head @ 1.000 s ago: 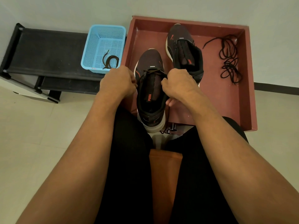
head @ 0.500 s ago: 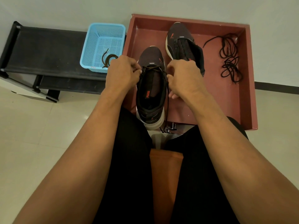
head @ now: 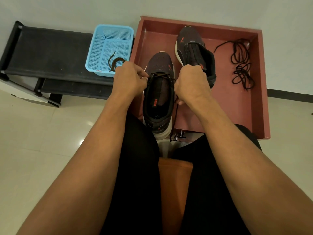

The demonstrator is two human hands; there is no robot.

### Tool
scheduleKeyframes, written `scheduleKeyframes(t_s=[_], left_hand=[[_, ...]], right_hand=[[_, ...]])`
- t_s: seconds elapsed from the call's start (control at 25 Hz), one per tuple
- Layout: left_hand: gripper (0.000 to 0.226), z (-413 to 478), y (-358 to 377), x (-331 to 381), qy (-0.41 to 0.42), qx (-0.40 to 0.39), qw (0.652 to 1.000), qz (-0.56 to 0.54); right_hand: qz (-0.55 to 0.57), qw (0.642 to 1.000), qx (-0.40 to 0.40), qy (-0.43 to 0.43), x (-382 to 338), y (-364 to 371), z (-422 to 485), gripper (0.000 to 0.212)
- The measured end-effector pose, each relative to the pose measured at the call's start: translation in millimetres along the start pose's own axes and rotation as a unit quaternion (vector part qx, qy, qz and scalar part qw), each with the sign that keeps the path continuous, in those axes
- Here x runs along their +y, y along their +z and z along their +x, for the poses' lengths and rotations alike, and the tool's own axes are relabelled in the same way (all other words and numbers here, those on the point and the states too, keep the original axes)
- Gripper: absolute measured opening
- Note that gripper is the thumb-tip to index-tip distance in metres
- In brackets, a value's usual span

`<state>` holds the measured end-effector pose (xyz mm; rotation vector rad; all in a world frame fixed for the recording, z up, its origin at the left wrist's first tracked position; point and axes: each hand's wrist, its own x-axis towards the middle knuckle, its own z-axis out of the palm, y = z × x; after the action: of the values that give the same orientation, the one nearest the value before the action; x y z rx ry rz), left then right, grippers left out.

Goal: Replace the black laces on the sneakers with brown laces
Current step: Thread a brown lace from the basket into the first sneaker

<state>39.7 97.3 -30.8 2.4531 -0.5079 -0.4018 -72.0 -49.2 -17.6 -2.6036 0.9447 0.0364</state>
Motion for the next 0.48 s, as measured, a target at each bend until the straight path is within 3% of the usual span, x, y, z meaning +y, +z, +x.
scheduleKeyframes(t_s=[0.2, 0.36, 0.48], left_hand=[[0.010, -6, -5, -1, 0.038, 0.032, 0.999, 0.000], [0.011, -14, -8, 3, 0.087, 0.052, 0.994, -0.035], [0.010, -29, -12, 12, 0.136, 0.026, 0.988, -0.066]], right_hand=[[0.071, 0.997, -0.014, 0.000, 9, -12, -5, 0.045], [0.134, 0.990, -0.046, -0.013, 11, -21, -5, 0.053], [0.356, 0.925, -0.128, 0.030, 7, -29, -11, 0.045]])
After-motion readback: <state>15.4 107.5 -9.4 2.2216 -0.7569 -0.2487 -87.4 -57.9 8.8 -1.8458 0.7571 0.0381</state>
